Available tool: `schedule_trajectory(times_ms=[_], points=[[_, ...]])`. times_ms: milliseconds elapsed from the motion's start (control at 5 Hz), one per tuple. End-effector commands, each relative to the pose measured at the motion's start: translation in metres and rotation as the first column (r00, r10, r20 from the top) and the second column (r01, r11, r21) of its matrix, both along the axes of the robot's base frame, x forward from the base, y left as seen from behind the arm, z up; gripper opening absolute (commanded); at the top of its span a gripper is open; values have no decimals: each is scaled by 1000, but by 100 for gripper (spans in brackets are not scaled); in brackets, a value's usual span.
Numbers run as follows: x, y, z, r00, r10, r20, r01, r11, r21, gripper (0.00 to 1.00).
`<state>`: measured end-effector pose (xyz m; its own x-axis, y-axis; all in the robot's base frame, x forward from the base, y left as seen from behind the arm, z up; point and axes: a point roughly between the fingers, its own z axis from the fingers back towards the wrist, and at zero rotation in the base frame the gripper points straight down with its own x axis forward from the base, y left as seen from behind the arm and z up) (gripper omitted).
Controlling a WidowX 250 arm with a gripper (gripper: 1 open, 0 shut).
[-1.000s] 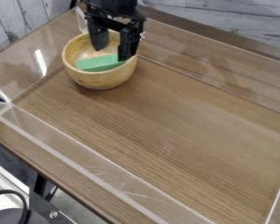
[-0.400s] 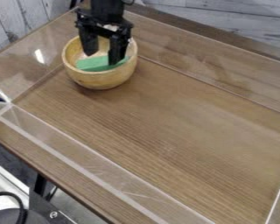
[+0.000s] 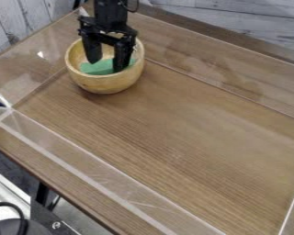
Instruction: Remove the green block from inside the brown bowl and put it on the table
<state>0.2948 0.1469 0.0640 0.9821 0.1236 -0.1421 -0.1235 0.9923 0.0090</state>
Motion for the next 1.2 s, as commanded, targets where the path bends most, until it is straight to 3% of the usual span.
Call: schedule_trajectory(times_ms=[0, 1000], points=[[11, 10, 14, 998, 16, 60, -18, 999, 31, 100], [17, 15, -7, 998, 39, 49, -41, 999, 26, 100]])
